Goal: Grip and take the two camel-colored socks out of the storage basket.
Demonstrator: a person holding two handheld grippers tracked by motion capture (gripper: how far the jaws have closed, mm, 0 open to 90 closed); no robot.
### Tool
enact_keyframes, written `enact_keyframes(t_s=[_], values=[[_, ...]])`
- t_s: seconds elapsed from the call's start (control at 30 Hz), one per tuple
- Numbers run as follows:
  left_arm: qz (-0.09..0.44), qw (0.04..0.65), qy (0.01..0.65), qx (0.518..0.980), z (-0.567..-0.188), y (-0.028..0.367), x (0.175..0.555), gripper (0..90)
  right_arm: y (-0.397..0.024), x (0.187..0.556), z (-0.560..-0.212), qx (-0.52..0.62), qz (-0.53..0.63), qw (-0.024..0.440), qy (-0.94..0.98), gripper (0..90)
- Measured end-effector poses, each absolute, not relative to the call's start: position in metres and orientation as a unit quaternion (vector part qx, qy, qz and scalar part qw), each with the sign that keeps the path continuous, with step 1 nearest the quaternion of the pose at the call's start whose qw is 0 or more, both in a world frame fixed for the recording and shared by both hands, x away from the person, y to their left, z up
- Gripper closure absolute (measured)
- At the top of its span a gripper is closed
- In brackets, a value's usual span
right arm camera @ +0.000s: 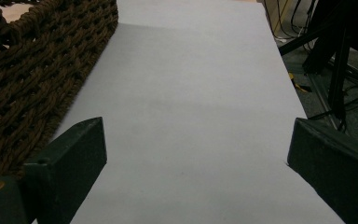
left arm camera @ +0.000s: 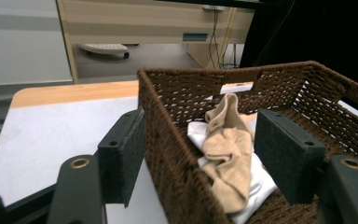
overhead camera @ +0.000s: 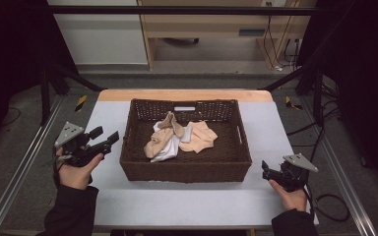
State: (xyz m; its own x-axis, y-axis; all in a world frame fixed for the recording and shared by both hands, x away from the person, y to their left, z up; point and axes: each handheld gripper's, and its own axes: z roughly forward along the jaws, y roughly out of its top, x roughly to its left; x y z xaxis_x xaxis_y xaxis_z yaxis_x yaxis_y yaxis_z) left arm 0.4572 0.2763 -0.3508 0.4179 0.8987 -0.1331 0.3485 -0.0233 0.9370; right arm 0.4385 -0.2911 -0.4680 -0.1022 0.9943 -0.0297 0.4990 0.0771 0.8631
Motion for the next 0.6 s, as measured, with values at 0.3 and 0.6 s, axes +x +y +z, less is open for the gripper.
enact_keyframes(t_s=[0.3, 0.6], values=[[0.251, 0.526, 0.461, 0.669, -0.345, 0.257, 0.475, 34.9, -0.291, 0.439, -0.468, 0.576, 0.357, 0.345, 0.649, 4.8], [0.245, 0.524, 0.452, 0.679, -0.345, 0.236, 0.492, 37.2, -0.292, 0.439, -0.468, 0.575, 0.357, 0.350, 0.647, 4.8]])
